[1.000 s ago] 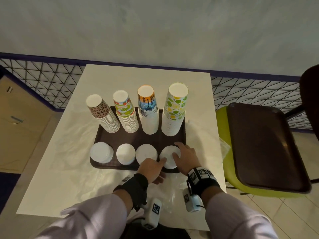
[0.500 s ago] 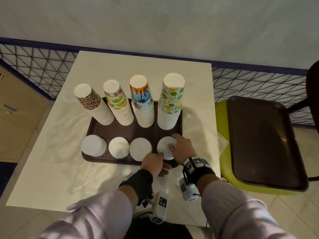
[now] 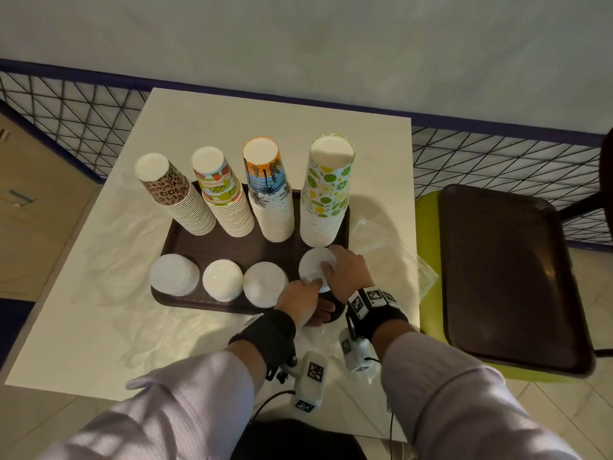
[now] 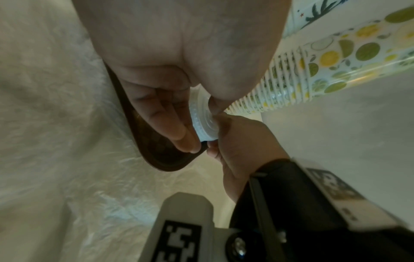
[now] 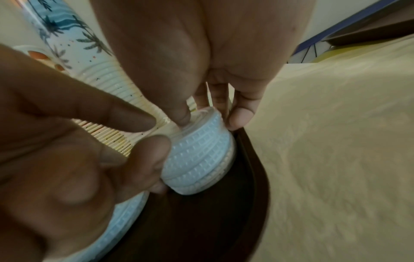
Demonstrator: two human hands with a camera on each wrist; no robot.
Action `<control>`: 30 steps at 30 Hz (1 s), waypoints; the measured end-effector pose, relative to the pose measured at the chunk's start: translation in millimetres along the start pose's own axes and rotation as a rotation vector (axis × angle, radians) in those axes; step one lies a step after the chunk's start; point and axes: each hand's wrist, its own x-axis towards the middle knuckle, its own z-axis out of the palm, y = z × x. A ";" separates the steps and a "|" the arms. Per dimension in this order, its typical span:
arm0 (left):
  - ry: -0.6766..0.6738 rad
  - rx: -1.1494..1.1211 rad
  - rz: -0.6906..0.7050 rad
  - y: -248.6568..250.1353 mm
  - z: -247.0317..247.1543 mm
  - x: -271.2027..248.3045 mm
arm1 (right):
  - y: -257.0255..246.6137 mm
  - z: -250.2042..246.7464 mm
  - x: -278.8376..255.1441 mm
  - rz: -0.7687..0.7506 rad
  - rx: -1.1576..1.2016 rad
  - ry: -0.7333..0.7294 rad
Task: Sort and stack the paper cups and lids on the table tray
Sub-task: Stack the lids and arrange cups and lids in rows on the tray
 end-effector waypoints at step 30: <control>0.265 0.044 0.005 -38.8 -103.6 -24.7 | -99.3 26.6 -14.1 -0.335 -0.564 -0.016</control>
